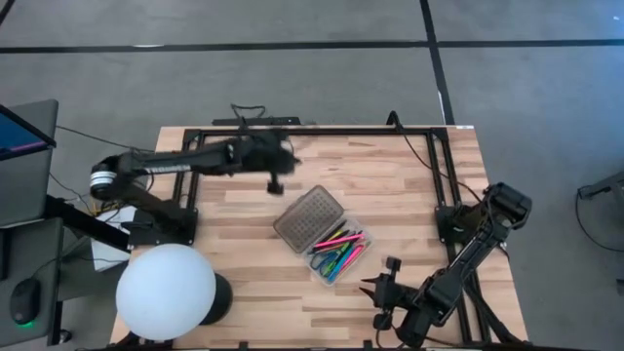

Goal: Pick & place school supplies into a supply box
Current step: Close the supply box

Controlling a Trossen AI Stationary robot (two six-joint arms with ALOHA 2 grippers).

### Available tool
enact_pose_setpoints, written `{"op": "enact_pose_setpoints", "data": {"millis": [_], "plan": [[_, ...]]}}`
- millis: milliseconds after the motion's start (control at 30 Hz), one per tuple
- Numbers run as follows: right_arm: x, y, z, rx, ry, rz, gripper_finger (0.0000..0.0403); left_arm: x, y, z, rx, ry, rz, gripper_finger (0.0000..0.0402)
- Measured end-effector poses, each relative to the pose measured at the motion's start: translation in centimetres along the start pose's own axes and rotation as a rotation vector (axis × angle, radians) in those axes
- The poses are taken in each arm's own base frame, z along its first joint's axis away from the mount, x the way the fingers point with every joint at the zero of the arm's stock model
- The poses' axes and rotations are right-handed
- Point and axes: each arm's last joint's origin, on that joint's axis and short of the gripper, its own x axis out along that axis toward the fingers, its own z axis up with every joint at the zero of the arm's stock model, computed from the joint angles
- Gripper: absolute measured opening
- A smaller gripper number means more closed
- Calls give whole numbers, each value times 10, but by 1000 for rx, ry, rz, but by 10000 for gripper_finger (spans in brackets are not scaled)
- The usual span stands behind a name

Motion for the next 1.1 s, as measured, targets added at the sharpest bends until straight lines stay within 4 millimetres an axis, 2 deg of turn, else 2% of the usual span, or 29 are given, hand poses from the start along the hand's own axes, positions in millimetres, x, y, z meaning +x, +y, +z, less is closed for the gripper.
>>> {"op": "enact_pose_setpoints", "data": {"millis": [133, 200, 267, 400, 600, 800, 1100], "plan": [[8, 2, -9, -53, 29, -30, 85, -12, 26, -25, -220, 217, 252, 0], [13, 1, -9, -48, 35, -41, 85, -14, 33, -35, -338, 263, 300, 0], [17, -1, -8, -45, 42, -53, 85, -12, 31, -47, -349, 303, 209, 0], [23, -3, -4, -15, 65, -43, 85, 9, 17, -70, -298, 356, -37, 0], [27, -5, -3, 1, 82, -40, 85, 45, -4, -96, -176, 434, -238, 0], [26, -6, -4, 31, 89, -45, 85, 72, -18, -110, -91, 442, -383, 0], [22, -4, -7, 87, 88, -40, 85, 93, -33, -120, -85, 360, -572, 0]]}}
